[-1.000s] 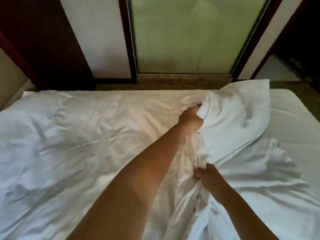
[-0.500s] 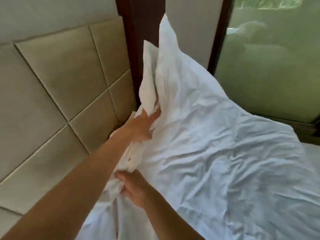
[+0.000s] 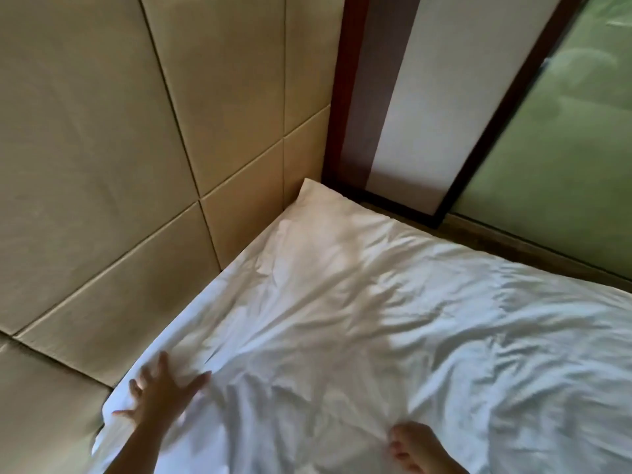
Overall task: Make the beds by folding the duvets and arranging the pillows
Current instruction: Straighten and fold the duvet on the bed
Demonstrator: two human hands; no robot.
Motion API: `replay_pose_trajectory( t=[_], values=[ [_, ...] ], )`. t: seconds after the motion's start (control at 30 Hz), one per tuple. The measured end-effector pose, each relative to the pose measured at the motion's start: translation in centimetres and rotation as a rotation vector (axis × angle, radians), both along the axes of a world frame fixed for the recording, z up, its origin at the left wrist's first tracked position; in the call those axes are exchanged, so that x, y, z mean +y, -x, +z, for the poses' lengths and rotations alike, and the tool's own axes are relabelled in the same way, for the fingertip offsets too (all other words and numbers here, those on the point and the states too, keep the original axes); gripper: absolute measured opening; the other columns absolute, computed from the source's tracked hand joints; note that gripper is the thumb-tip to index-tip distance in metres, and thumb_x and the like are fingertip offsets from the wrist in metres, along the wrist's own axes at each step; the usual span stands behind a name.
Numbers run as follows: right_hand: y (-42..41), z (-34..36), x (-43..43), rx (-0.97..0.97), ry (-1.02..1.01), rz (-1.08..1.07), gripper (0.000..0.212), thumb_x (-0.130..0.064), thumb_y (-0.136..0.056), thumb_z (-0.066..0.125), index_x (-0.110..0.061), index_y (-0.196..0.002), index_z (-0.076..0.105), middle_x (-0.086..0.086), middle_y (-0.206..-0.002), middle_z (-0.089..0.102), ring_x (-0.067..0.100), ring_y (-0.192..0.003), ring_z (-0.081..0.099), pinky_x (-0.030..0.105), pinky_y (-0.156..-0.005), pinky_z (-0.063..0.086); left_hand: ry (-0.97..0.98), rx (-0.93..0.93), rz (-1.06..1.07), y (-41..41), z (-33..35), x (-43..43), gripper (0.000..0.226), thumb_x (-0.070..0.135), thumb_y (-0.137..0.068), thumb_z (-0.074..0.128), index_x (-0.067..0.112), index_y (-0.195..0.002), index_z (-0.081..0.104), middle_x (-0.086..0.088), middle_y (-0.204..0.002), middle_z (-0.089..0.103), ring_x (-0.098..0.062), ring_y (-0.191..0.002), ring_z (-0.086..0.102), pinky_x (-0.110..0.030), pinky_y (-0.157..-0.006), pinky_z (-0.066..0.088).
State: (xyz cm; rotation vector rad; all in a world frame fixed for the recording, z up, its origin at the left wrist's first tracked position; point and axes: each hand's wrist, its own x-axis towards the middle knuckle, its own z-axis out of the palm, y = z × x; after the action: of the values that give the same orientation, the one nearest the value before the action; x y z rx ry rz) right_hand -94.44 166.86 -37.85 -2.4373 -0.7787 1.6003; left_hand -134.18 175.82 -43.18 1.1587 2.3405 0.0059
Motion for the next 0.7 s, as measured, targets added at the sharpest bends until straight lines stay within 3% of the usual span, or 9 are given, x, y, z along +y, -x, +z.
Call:
replay_pose_trajectory(
  t=[0.07,0.13,0.2,0.27,0.33,0.5,0.6,0.67,0.7],
  values=[
    [0.4,-0.9,-0.2,-0.052,0.003,0.044,0.030,-0.004,-0.093,0.048,-0.018,-0.067,0.054,0.010,-0.079,0.057,0.019,-0.067,0.056,0.018,-0.053,0.040,0.065,-0.050,-0.029,1.9,-1.5,0.4,0.095,0.083,-0.071,0.042,0.026,-0.145,0.027,-0.008,-0.145,0.042,-0.033,-0.135,0.034,-0.057,-0.110,0.022],
    [1.4,-1.6,0.1,-0.101,-0.052,0.150,0.039,-0.007,-0.092,0.051,-0.038,-0.071,0.062,0.012,-0.112,0.060,0.021,-0.104,0.058,0.013,-0.070,0.039,0.048,-0.088,-0.137,2.0,-0.8,1.4,0.062,0.062,-0.090,0.038,0.019,-0.135,0.041,-0.011,-0.134,0.053,-0.033,-0.124,0.048,-0.048,-0.103,0.036],
    [3.1,-1.4,0.7,-0.072,-0.084,0.211,0.027,-0.007,-0.090,0.055,-0.022,-0.110,0.065,0.011,-0.134,0.052,0.020,-0.120,0.051,0.016,-0.081,0.038,-0.107,-0.072,-0.219,0.9,2.4,2.7,0.055,0.058,-0.093,0.030,0.018,-0.126,0.050,-0.015,-0.126,0.058,-0.035,-0.119,0.053,-0.045,-0.096,0.043],
    [5.3,-0.3,1.6,-0.042,-0.165,0.276,0.043,-0.009,-0.092,0.054,-0.011,-0.134,0.048,0.008,-0.140,0.047,0.018,-0.119,0.051,0.015,-0.080,0.038,-0.307,-0.006,-0.159,0.7,5.8,3.9,0.057,0.058,-0.094,0.026,0.016,-0.122,0.053,-0.022,-0.117,0.061,-0.043,-0.111,0.055,-0.047,-0.091,0.044],
    [7.4,0.8,2.4,-0.061,-0.288,0.388,0.045,-0.015,-0.095,0.051,-0.017,-0.139,0.041,0.000,-0.142,0.045,0.016,-0.127,0.047,0.017,-0.091,0.035,-0.453,0.078,-0.063,1.4,8.1,5.3,0.052,0.051,-0.098,0.027,0.013,-0.123,0.053,-0.028,-0.115,0.059,-0.048,-0.107,0.054,-0.049,-0.089,0.043],
    [8.9,2.2,0.5,0.049,-0.377,0.498,0.048,-0.028,-0.098,0.045,-0.028,-0.144,0.032,-0.009,-0.147,0.038,0.010,-0.134,0.038,0.019,-0.105,0.030,-0.134,0.100,0.057,1.6,6.9,6.1,0.043,0.036,-0.097,0.039,0.015,-0.134,0.045,-0.021,-0.136,0.046,-0.042,-0.125,0.043,-0.051,-0.100,0.036],
    [7.1,-0.3,-4.3,-0.087,-0.296,0.671,0.050,-0.032,-0.099,0.034,-0.027,-0.148,0.024,-0.008,-0.155,0.021,0.012,-0.141,0.026,0.023,-0.112,0.021,-0.307,0.295,-0.283,-2.9,5.5,2.8,0.053,0.024,-0.093,0.050,0.015,-0.143,0.034,-0.024,-0.144,0.034,-0.043,-0.134,0.031,-0.062,-0.105,0.021],
    [4.7,-2.6,-8.8,-0.349,-0.358,0.786,0.060,-0.037,-0.087,0.027,-0.022,-0.145,0.031,-0.006,-0.152,0.020,0.013,-0.138,0.035,0.033,-0.111,0.026,-0.311,0.226,-0.533,-6.6,4.1,-1.5,0.056,0.040,-0.093,0.042,0.025,-0.146,0.030,-0.023,-0.149,0.028,-0.045,-0.137,0.025,-0.076,-0.097,0.014],
    [3.4,-3.5,-11.0,-0.413,-0.357,0.809,0.063,-0.038,-0.080,0.030,-0.024,-0.141,0.036,-0.003,-0.147,0.031,0.016,-0.131,0.043,0.037,-0.106,0.033,-0.210,0.157,-0.593,-7.2,2.4,-3.8,0.062,0.054,-0.089,0.036,0.034,-0.146,0.025,-0.020,-0.151,0.027,-0.046,-0.138,0.020,-0.080,-0.091,0.010]
  ],
)
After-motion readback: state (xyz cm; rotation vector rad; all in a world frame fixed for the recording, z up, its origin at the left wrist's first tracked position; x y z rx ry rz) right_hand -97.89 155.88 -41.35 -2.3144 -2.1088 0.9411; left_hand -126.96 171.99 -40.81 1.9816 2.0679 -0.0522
